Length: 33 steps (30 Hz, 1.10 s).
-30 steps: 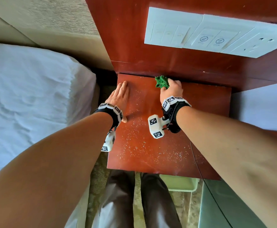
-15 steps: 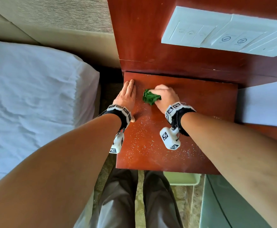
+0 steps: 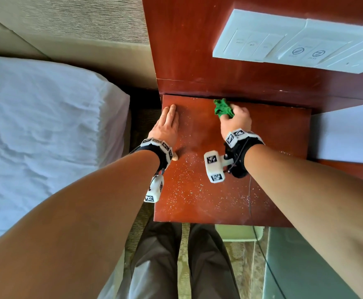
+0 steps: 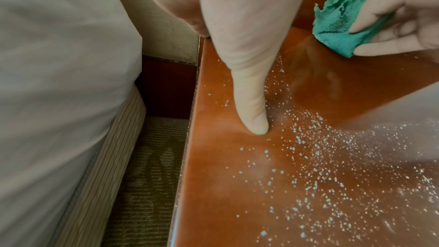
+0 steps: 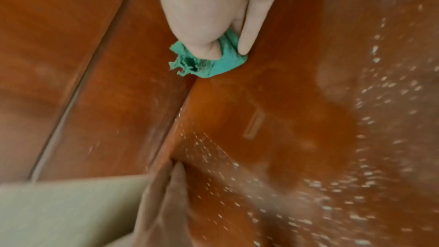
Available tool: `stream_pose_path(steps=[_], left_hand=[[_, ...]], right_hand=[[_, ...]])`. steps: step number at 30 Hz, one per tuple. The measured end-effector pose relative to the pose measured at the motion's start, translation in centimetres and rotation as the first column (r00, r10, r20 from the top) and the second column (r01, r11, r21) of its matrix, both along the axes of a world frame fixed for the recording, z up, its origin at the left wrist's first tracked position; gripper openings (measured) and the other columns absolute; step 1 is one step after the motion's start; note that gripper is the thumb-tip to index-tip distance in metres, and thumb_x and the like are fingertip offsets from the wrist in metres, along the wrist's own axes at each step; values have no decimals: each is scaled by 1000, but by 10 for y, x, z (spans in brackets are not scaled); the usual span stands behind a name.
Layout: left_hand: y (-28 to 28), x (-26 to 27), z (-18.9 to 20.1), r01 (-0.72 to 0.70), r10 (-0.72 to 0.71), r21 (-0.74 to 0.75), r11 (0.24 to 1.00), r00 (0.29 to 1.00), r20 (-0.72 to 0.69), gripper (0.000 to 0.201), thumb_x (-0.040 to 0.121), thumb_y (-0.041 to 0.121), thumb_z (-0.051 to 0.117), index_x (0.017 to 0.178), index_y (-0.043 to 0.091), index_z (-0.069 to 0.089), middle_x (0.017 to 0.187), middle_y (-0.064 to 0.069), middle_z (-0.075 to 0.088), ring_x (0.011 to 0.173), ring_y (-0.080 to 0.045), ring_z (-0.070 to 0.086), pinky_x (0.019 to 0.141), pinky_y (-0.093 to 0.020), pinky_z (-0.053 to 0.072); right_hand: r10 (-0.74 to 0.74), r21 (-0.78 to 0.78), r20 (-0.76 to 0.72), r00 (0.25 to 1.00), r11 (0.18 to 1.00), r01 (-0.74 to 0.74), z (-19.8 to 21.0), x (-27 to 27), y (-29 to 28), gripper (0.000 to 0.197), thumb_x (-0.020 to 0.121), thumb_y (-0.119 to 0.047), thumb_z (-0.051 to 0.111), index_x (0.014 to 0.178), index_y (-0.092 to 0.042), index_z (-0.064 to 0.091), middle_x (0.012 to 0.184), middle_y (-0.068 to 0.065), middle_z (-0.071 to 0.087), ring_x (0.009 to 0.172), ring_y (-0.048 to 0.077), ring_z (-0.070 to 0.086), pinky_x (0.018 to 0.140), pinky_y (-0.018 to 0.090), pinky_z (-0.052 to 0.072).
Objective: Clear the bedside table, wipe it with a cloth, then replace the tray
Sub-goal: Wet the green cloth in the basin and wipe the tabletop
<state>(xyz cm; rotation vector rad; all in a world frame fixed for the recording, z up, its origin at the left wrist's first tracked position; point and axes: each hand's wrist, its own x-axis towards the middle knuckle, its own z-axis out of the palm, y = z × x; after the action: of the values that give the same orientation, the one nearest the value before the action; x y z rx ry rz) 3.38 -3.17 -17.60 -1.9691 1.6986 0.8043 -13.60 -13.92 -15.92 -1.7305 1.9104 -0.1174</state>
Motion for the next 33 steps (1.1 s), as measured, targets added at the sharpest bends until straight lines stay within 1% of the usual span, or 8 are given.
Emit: stream_pose_path(steps=[4,10,16,20,24,28,30,33], left_hand=[[0,1,-1,4,-4,-4,1000,1000,2,154,51,57,88,152,0,-13,159,-16,-22,149,-33,-14,122,-39,6],[1,-1,-3,4,-3,-36,999,1000,17,149,54,55,88,153,-1,-9,160,-17,-17,149,-33,-11,123,-40,7],[0,0,1,34,-34,-20,999,999,38,147,54,58,86,153,-2,-6,161,-18,-14,149,-33,-11,123,-39,4],[0,-2,0,-2,3,-53,999,1000,19,110,83,40,72,154,2,-2,161,-17,-16,149,-32,-11,123,-37,5],[-1,-1,-1,35,-35,-4,999,997,74,152,51,59,86,153,-1,-9,160,-17,-19,149,-33,-12,122,-37,6],[-1,-1,0,53,-52,-6,999,996,74,155,49,66,84,152,-2,-10,159,-19,-18,149,-34,-13,123,-41,6],[-2,0,0,73,-71,-11,997,994,87,160,45,71,83,152,-3,-10,160,-20,-17,149,-35,-13,123,-43,9],[-1,1,1,35,-34,-12,999,997,66,160,44,68,85,152,-1,-11,160,-18,-18,149,-34,-12,123,-41,11]], right_hand=[[-19,28,29,999,999,19,-15,23,-1,43,91,-13,53,133,-14,57,134,6,51,119,26,53,100,27,39],[86,11,45,995,996,-86,-25,60,11,41,90,-13,52,131,-16,58,134,-1,48,115,27,53,91,29,43],[457,-16,69,887,889,-457,-24,56,10,49,81,-4,54,127,-21,64,130,-6,55,117,24,51,91,28,46],[550,12,53,833,834,-552,-21,49,15,49,77,-6,56,118,-30,68,124,-12,59,109,22,56,87,27,48],[659,16,43,751,751,-660,-16,32,35,43,82,-6,58,111,-35,70,117,-15,63,103,18,59,74,23,47],[758,150,65,649,635,-757,-4,16,54,43,83,-9,63,116,-36,68,120,-14,60,110,19,51,86,33,49],[798,188,68,599,580,-793,0,13,59,38,85,-12,63,116,-33,69,121,-13,60,109,20,51,87,33,48],[793,215,110,600,570,-793,2,14,61,37,82,-10,63,113,-30,71,118,-12,63,107,19,55,88,29,47]])
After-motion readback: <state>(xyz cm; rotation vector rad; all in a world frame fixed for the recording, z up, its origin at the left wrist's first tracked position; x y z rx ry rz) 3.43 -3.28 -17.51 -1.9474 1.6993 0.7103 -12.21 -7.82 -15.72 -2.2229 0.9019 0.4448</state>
